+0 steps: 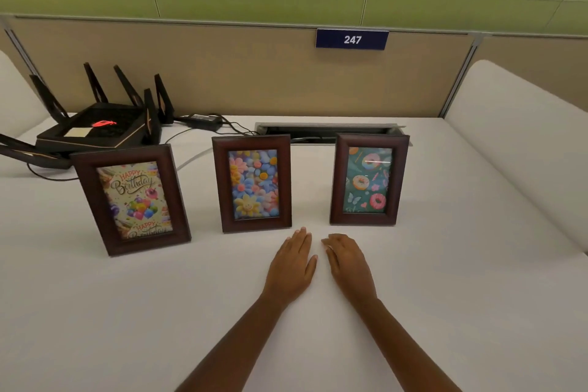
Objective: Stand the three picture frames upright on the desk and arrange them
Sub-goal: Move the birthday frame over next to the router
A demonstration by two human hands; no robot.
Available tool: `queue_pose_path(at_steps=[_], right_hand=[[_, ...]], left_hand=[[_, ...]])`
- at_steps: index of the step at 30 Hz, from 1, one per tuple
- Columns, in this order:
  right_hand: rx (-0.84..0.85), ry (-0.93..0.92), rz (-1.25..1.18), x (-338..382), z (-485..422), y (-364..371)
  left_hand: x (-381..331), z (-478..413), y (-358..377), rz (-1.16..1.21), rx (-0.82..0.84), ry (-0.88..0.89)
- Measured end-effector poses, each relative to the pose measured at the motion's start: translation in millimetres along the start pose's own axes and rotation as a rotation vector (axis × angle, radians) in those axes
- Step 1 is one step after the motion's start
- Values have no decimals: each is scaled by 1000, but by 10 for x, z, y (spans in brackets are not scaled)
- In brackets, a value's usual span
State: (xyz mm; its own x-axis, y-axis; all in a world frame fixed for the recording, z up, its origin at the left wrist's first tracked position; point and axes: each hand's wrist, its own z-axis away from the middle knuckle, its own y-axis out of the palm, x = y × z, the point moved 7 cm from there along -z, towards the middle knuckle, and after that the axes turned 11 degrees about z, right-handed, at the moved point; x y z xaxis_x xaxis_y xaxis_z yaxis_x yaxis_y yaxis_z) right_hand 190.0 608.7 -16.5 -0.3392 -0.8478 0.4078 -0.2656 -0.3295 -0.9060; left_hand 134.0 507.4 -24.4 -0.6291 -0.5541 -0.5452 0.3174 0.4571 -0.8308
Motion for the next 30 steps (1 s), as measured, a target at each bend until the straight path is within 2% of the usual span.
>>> queue_pose_path(at_steps=[4,8,15,24,30], right_hand=[[23,-16,87,188,35,112],[11,-1,36,487,69,193],[18,-66,-63,1339,114,426],[7,-130,-170,2287,-62,743],[19,32,-356,2483,-169,949]], left_hand=[[23,160,-232,28,-64,65],[94,381,-595,-70,-169,236],[668,626,-1271,-81,-336,214],[1690,1059,-2054,-25,-613,-73],[2305,1165,-2239,242,-638,-335]])
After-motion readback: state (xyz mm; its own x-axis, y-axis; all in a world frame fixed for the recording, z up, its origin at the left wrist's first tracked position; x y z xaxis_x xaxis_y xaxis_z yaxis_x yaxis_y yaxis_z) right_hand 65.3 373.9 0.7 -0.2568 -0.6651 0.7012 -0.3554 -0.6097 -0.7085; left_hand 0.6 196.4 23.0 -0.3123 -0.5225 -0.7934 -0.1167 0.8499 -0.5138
